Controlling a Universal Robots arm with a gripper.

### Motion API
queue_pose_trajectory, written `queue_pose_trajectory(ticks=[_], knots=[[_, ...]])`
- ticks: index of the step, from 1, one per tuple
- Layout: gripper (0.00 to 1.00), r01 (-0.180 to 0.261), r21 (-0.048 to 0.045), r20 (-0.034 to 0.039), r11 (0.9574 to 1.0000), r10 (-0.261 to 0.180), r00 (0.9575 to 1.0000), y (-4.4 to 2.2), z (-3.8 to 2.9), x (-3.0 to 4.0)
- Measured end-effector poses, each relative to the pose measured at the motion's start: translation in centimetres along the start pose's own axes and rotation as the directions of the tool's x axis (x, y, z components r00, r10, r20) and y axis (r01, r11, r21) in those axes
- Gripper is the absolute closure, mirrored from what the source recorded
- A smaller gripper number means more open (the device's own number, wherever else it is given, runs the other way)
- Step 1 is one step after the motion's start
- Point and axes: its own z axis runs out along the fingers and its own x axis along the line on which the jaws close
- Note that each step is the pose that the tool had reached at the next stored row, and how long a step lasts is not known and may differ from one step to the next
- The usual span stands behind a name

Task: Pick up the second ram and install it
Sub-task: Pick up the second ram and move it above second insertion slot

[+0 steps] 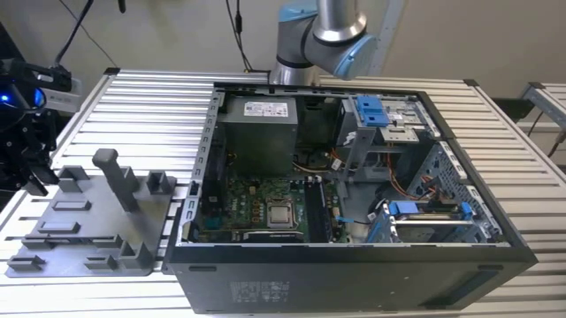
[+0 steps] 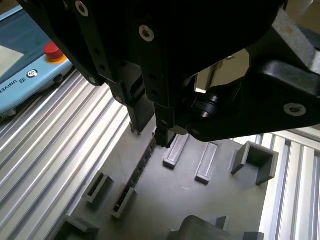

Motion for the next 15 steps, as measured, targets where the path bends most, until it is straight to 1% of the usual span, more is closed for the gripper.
queue_pose_trajectory(ticks=[3, 7, 11, 15], knots=[[0.70, 0.000, 0.0002, 0.0001, 1.0000, 0.000, 1.0000, 0.00, 0.03, 0.00], [0.70, 0.000, 0.0001, 0.0001, 1.0000, 0.000, 1.0000, 0.10, 0.25, 0.06], [0.70, 0.000, 0.0002, 0.0001, 1.0000, 0.000, 1.0000, 0.34, 0.58, 0.29], [0.70, 0.000, 0.0016, 0.0002, 1.0000, 0.000, 1.0000, 0.46, 1.10, 0.49]])
